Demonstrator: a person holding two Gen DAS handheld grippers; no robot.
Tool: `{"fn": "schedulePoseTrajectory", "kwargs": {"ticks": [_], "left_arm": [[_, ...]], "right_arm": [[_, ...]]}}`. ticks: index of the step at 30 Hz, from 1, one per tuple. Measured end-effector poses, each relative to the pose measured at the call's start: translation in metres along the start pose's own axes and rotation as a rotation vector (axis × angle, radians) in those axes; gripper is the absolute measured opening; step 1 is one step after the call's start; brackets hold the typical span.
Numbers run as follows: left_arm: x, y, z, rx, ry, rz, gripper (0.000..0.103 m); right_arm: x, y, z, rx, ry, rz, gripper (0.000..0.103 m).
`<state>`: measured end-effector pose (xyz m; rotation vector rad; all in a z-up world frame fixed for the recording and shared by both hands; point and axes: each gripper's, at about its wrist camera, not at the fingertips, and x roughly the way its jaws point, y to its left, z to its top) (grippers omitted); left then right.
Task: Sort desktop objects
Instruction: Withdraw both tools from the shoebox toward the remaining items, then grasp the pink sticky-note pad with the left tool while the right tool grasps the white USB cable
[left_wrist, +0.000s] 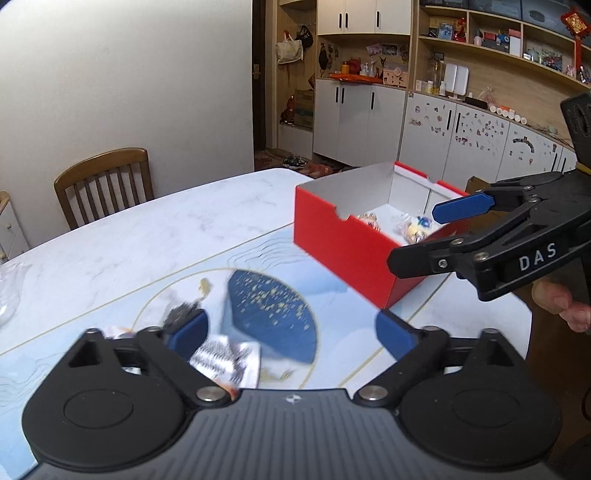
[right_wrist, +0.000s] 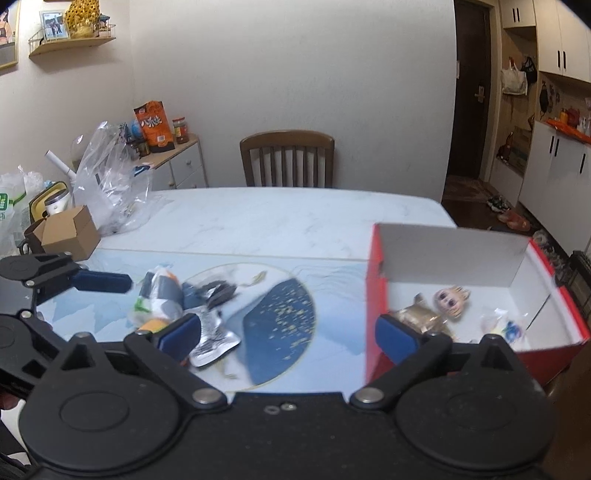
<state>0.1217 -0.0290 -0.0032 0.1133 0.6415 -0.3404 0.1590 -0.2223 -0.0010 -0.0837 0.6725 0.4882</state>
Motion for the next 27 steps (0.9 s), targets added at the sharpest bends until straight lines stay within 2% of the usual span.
{"fn": "schedulePoseTrajectory", "kwargs": {"ticks": [7,15,23,27], "left_arm": [[-0.009,0.03,-0.043,0.026,0.048,-0.007,0.103],[0.001,0.053,-0.094,0.058,0.127,-0.031,0.103],[0.014,0.068,-0.115,0.085,0.165,-0.036,0.103],[0.023,0.076,-0.124,0.094,0.184,-0.028,0.103]], "right_arm": [[0.017,0.038,-0.02,-0.006,0.052,-0.005,0.101],[0.041,0.071,-0.047,0.004,0.128,-0.013,0.101],[0.065,0.097,-0.066,0.006,0.193,-0.001,0.099],[0.077,0.11,-0.072,-0.017,0.232,0.025,0.094]]}}
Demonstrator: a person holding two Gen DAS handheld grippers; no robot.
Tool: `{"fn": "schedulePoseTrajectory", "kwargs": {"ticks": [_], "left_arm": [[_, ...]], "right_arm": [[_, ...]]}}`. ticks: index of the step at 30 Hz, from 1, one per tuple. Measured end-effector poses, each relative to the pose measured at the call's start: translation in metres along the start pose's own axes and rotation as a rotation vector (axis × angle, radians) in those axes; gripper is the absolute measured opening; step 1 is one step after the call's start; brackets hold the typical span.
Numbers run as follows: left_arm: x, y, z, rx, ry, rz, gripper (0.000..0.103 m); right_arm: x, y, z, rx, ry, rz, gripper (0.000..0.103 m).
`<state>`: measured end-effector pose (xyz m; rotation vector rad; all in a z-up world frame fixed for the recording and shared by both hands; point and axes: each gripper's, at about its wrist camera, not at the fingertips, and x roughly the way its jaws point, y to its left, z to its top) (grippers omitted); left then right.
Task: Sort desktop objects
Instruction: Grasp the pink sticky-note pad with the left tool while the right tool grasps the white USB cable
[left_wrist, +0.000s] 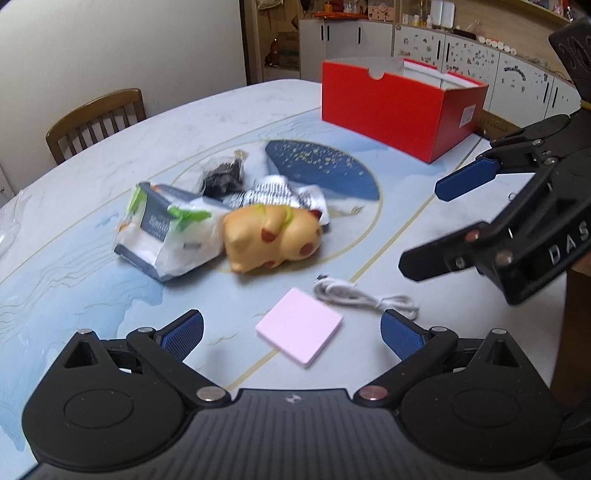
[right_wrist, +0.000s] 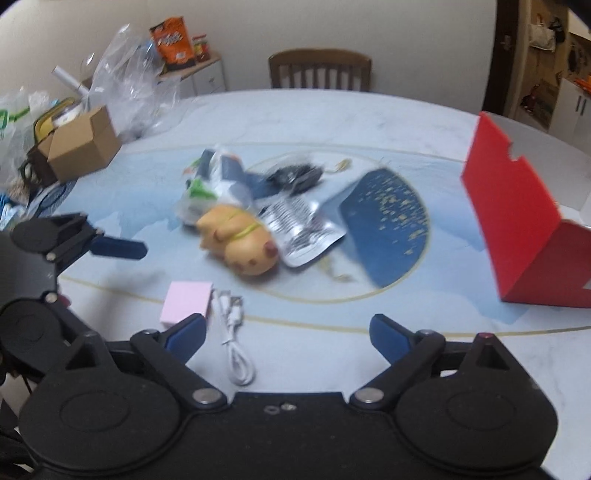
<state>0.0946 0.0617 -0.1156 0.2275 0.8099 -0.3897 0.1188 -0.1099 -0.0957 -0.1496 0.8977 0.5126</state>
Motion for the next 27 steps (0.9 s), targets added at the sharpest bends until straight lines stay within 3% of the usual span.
{"fn": "schedulePoseTrajectory", "kwargs": {"ticks": [10,15,18,27], "left_arm": [[0.009,0.003,-0.005,0.056,-0.009,-0.011,0.1],[0.011,0.002,-0.007,0.073,-0.003,-0.018,0.085],[0.011,0.003,-0.007,0.072,-0.007,-0.019,0.082],[0.012,0.002,-0.006,0.066,-0.007,-0.067,0.064]], "right_arm": [[0.024,0.016,-0.002,-0.035,0.063,0.01,0.077],[0.032,0.019,-0.002,-0.033,0.091,0.001,0.07],[0.036,0.021,-0.002,-0.031,0.102,-0.005,0.062],[0.042,0.028,0.0,-0.06,0.105,-0.047,0.054]]}}
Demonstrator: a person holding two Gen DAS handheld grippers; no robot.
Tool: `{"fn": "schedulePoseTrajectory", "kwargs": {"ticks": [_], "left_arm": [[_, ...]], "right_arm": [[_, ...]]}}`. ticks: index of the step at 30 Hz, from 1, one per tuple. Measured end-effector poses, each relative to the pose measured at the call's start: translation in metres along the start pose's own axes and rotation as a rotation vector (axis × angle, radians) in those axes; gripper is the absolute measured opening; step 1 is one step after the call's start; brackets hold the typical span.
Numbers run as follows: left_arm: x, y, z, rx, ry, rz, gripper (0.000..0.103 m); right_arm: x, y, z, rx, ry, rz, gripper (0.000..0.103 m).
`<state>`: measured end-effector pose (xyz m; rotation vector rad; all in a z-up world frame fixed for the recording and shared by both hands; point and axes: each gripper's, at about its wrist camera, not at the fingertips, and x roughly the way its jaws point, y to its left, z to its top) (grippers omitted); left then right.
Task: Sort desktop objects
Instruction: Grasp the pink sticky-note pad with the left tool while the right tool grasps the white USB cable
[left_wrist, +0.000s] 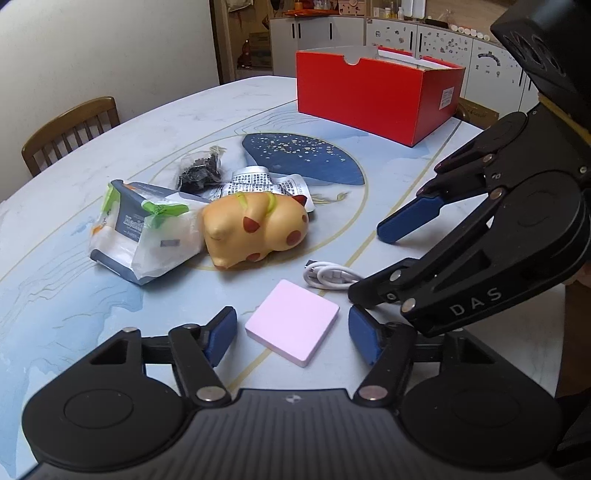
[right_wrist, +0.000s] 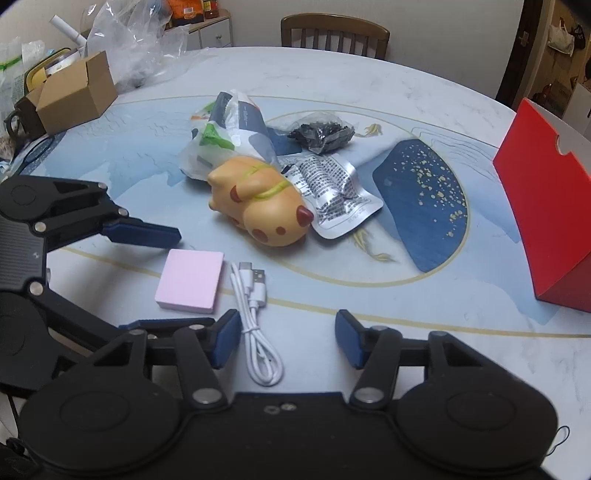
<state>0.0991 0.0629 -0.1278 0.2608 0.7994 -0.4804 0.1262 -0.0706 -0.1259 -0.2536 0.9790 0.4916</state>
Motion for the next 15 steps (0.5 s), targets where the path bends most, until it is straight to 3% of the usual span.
{"fn": "schedulePoseTrajectory", "kwargs": {"ticks": [4,10,15], "left_arm": [[0.0,-0.001,0.001,-0.003,0.002,-0.021,0.054],[0.001,-0.005,0.003,-0.013,0.006,-0.001,0.053],[0.002,-0.007,0.006,-0.024,0.014,0.008,0.052]], "right_arm": [[-0.001,0.002,0.0,-0.004,-0.014,0.001,0.041],[-0.002,0.005,-0.001,-0.018,-0.027,0.007,0.017],[-0.004,-0.005,-0.001,0.035,-0.023,0.013,0.01]]}}
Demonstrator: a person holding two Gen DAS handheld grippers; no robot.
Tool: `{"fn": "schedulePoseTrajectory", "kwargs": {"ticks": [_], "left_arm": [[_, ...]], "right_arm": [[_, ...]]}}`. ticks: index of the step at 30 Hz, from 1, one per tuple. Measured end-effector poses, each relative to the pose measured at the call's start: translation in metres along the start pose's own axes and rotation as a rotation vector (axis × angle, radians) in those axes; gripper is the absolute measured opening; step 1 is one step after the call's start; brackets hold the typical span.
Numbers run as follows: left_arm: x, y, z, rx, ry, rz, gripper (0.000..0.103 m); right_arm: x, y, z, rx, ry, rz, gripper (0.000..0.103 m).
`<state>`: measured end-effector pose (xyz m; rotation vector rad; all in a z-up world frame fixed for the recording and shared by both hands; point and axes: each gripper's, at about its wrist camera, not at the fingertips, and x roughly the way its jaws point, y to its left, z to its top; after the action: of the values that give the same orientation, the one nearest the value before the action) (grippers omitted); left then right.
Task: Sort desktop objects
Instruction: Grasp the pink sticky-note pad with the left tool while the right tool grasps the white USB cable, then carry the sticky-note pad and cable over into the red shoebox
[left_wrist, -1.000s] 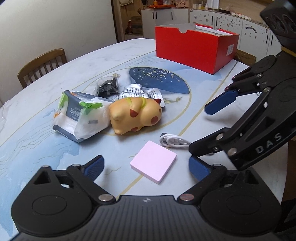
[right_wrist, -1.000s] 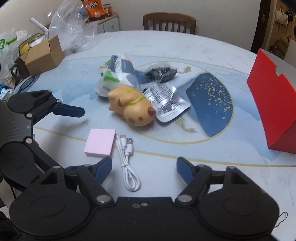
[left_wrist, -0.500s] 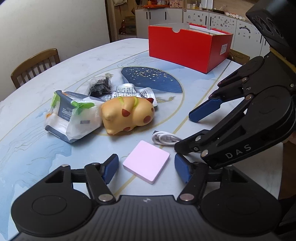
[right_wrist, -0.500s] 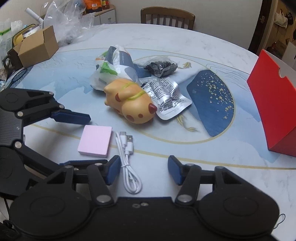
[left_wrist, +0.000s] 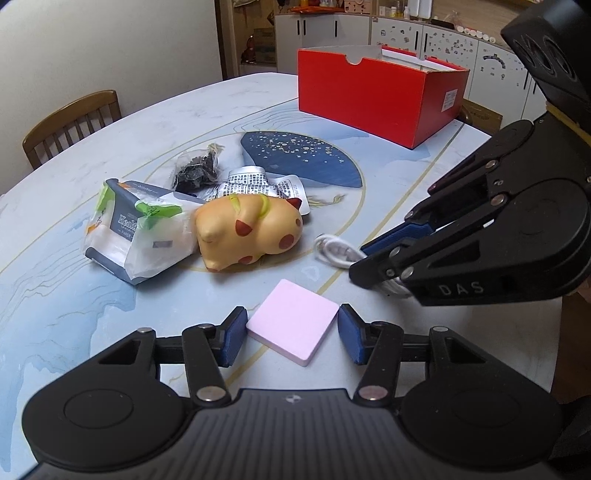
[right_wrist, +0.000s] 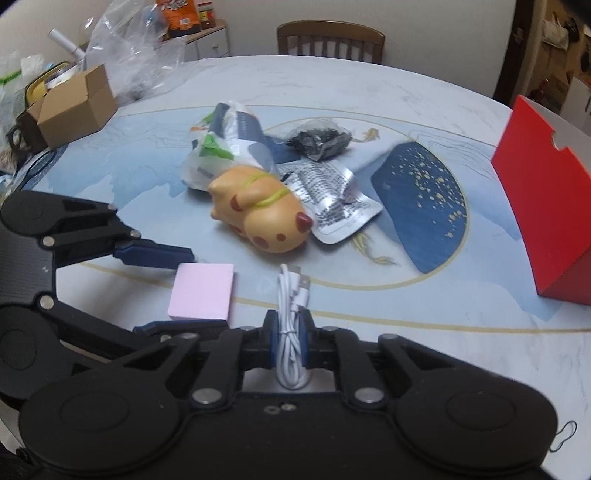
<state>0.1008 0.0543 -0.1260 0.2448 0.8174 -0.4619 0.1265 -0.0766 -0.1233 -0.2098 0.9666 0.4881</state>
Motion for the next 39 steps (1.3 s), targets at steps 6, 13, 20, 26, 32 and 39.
{"fn": "schedulePoseTrajectory", "kwargs": {"ticks": [6,13,20,26,32,39], "left_arm": [[0.0,-0.004,0.002,-0.006,0.004,0.015,0.05],[-0.003,-0.006,0.006,-0.034,-0.002,0.019,0.048],[-0.007,-0.018,0.016,-0.042,-0.015,0.008,0.046],[-0.012,-0.032,0.032,-0.038,-0.026,-0.005,0.046],[-0.018,-0.048,0.056,-0.033,-0.047,-0.017,0.045],[-0.027,-0.065,0.089,-0.023,-0.093,-0.017,0.045]], "right_arm": [[-0.004,-0.008,-0.003,0.027,-0.003,0.002,0.009],[-0.014,-0.021,-0.007,0.071,-0.016,0.005,0.009],[-0.025,-0.035,-0.013,0.105,-0.038,0.008,0.009],[-0.04,-0.049,-0.015,0.135,-0.059,0.01,0.009],[-0.063,-0.065,-0.014,0.156,-0.099,0.014,0.009],[-0.094,-0.091,-0.011,0.192,-0.152,-0.01,0.009]]}}
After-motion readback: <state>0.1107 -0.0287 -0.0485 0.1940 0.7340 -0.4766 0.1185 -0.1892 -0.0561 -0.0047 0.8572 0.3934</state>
